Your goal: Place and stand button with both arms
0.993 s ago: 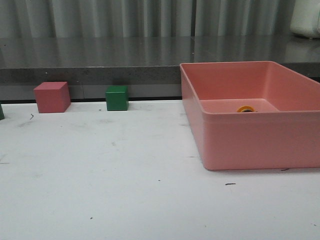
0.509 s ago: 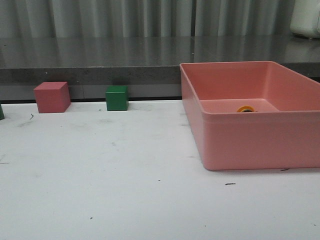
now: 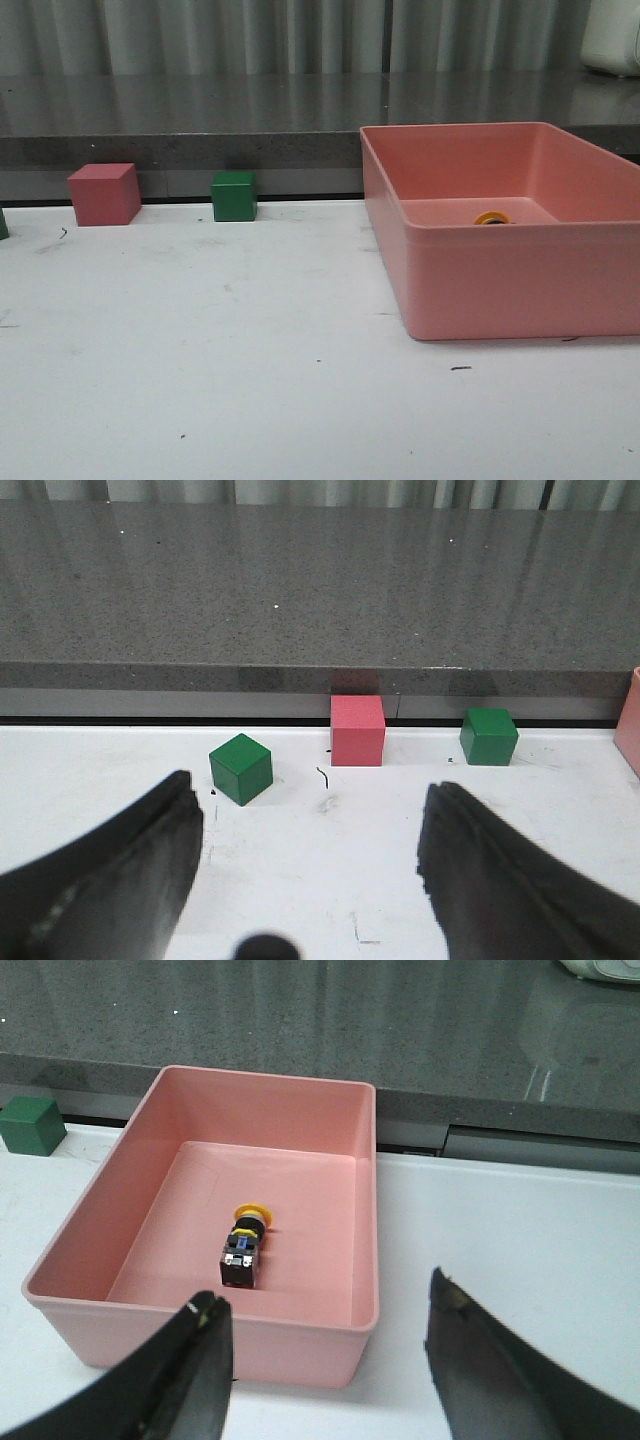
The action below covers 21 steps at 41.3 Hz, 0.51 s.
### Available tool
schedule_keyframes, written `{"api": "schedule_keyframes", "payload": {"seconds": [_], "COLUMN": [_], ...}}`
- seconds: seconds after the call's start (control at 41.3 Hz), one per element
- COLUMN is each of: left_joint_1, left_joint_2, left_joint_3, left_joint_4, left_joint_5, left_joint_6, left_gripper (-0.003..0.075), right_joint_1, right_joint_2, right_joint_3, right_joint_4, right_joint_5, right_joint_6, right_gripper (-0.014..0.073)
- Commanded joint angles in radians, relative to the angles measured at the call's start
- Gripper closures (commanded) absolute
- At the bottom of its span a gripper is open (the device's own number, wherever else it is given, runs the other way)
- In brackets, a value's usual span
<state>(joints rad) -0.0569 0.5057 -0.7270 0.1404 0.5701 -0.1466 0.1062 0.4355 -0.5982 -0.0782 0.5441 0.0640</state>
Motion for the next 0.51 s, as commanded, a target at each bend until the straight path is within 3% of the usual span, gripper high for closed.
{"api": "schedule_keyframes", "payload": {"seconds": [0.0, 0.17, 0.484], "left_joint_1": [-0.001, -0.001, -0.001], "left_joint_2": [0.012, 0.012, 0.012], "left_joint_3": [-0.033, -0.033, -0.033], "left_joint_4": [0.006, 0.006, 0.006], "left_joint_5": [-0.075, -0.075, -0.075], "left_joint_6": [0.002, 0.002, 0.002], "left_gripper": [0.0302, 0.0303, 0.0303], "right_joint_1": [-0.006, -0.004, 0.036], "right_joint_2": [0.039, 0.165, 0.504], "right_joint_3": [-0.030, -0.111, -0.329], "right_joint_4": [-0.009, 0.047, 0.106], "right_joint_5": [-0.071, 0.022, 0.168], "right_joint_6": [-0.011, -0.011, -0.011], "right_gripper": [0.0116, -0.0058, -0.0061]}}
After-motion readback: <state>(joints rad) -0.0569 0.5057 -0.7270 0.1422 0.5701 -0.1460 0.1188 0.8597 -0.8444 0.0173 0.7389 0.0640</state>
